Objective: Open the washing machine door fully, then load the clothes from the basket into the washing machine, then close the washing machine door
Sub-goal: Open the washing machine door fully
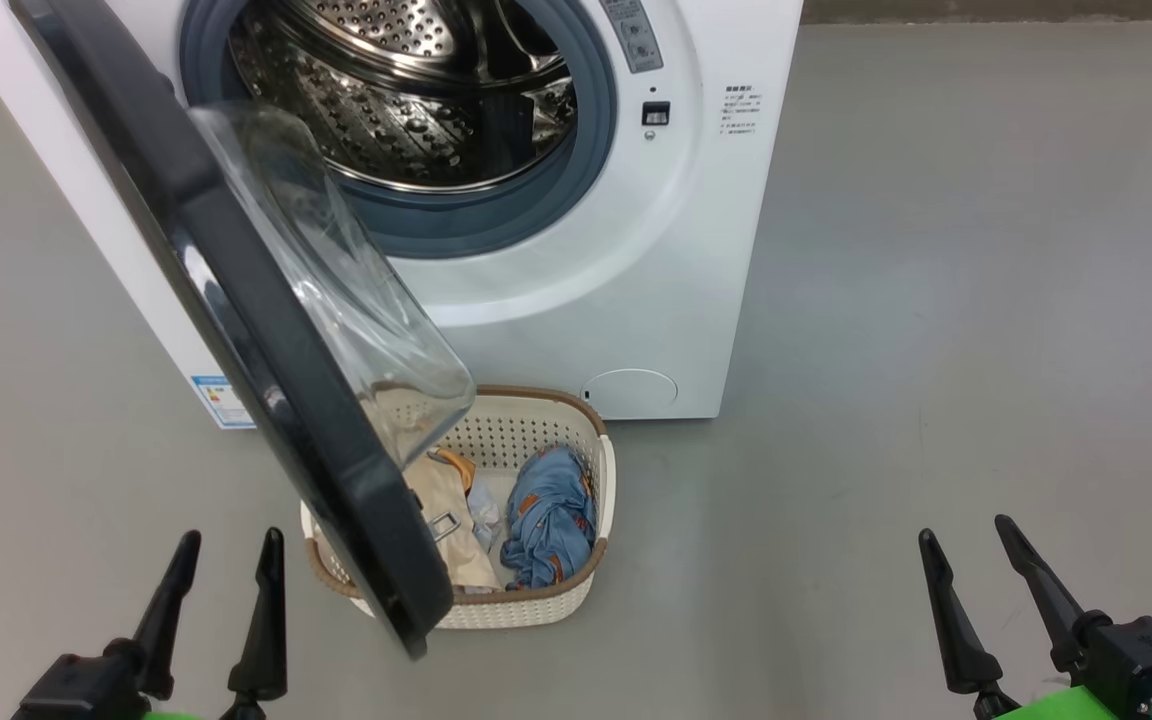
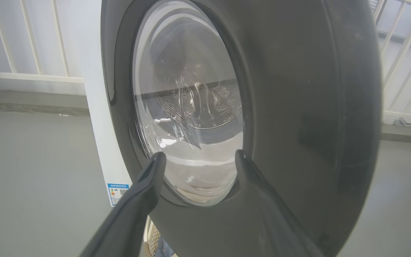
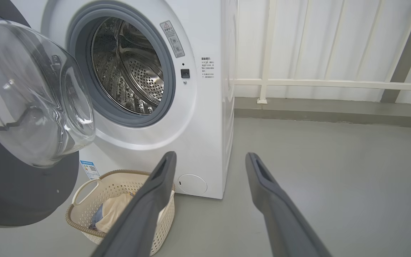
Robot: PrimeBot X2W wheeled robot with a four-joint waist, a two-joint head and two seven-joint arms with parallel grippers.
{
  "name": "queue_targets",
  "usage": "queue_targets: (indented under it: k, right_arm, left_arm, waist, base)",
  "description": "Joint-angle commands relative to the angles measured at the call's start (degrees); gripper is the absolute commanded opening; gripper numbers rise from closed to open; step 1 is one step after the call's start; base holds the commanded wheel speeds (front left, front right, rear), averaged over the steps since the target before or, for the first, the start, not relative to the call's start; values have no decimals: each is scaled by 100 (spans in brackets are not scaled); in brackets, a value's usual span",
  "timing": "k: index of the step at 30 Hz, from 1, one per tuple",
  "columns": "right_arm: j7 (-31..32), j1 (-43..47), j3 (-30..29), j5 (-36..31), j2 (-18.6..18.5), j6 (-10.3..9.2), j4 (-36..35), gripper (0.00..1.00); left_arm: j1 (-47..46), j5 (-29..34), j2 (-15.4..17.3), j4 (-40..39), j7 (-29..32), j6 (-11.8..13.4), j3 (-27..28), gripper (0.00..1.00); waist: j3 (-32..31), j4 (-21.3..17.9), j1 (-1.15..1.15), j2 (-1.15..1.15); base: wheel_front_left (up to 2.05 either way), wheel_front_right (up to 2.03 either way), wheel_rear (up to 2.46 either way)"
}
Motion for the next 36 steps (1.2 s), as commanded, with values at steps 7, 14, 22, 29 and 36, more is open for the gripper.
queue_targets:
  k: [7,14,22,29,36]
  right_arm:
    - [-69,-142,81,-66,-17,9,-34,100]
    - [-69,-115,90,-73,-36,9,5,100]
    - [-69,-100,126,-52,-52,9,36,100]
    - [-69,-110,128,-24,-46,9,46,100]
    - [-69,-111,122,-11,-19,9,96,100]
  left_arm:
    - [-122,100,66,-124,-37,-14,207,100]
    - [-97,130,58,-109,-37,-14,187,100]
    - [-74,102,70,-75,-37,-14,127,0]
    - [-275,209,-12,-682,-37,-14,519,0]
    - [-925,529,123,-2494,-37,-14,579,0]
  waist:
    - [-74,-18,0,0]
    - [-116,1,0,0]
    - [-152,30,0,0]
    - [-147,51,0,0]
    - [-152,96,0,0]
  base:
    - [0,0,0]
    - [0,0,0]
    - [0,0,0]
    - [0,0,0]
    - [0,0,0]
